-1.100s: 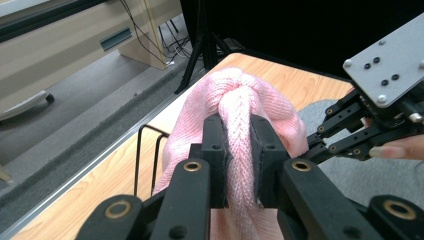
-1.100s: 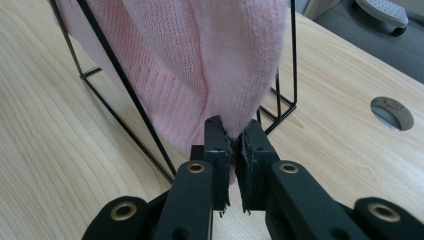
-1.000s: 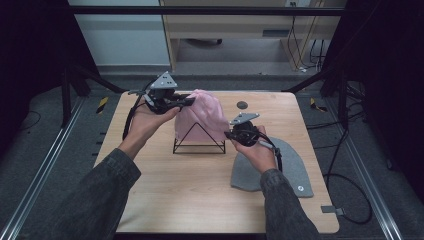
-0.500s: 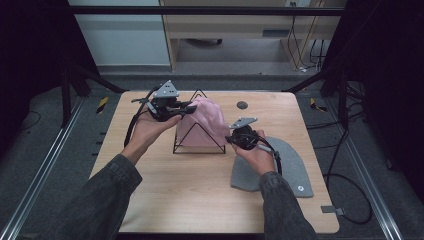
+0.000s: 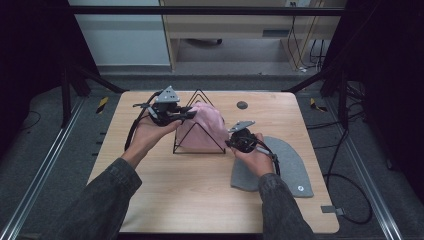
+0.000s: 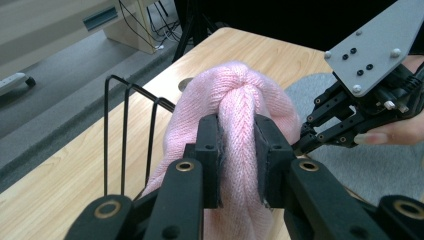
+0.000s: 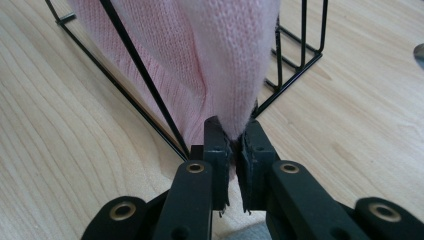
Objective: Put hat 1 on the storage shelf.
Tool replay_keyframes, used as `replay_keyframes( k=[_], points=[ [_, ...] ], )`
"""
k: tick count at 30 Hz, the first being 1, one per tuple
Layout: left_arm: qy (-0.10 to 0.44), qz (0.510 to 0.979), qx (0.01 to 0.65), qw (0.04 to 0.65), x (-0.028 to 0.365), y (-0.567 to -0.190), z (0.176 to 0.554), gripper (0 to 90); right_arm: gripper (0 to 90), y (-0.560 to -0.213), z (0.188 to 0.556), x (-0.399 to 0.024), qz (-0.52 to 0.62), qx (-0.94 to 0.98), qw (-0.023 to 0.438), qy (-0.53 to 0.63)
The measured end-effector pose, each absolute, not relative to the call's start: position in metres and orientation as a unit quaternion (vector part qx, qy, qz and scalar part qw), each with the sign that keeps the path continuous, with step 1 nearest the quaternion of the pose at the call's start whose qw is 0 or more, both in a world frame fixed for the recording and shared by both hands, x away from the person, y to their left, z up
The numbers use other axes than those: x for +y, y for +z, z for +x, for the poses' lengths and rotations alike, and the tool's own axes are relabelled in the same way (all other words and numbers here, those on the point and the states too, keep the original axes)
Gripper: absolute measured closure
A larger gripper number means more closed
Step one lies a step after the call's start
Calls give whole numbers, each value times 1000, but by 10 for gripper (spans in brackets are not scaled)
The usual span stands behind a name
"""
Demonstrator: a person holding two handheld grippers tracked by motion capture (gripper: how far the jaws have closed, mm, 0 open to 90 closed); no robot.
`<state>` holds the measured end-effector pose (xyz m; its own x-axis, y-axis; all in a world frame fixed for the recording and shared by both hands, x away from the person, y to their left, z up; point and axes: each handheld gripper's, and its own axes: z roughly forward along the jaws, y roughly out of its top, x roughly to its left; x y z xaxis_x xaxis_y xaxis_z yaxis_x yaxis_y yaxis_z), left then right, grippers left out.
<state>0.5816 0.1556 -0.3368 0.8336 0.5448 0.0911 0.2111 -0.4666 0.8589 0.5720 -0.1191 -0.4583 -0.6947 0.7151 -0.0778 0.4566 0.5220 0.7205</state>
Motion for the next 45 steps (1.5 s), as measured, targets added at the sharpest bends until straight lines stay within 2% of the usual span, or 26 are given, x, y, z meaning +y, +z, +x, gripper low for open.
replay_keyframes(
  k=[5,7,10,19,25,28,30,35,38,45],
  points=[
    [173,834,231,470,158,-343,580,741,819,-462,573,-118,346,854,181,345],
    [160,831,236,478,159,-344,580,727,764,-461,573,-119,347,850,185,351],
    [168,832,237,473,157,-345,577,681,668,-454,569,-125,349,843,194,360],
    [181,824,253,474,164,-338,571,493,403,-433,564,-164,386,828,213,346],
    [176,826,261,467,175,-332,559,331,298,-425,570,-203,434,812,209,330],
    [170,832,262,459,179,-334,553,256,324,-426,572,-221,456,805,200,322],
    [172,834,258,456,184,-337,547,228,388,-428,573,-233,464,804,198,314],
    [158,837,262,453,198,-348,533,126,481,-435,576,-260,489,801,189,288],
    [158,839,267,447,205,-361,525,86,498,-442,578,-274,504,797,183,276],
    [140,848,275,431,213,-388,513,70,477,-460,586,-297,543,777,164,272]
  ],
)
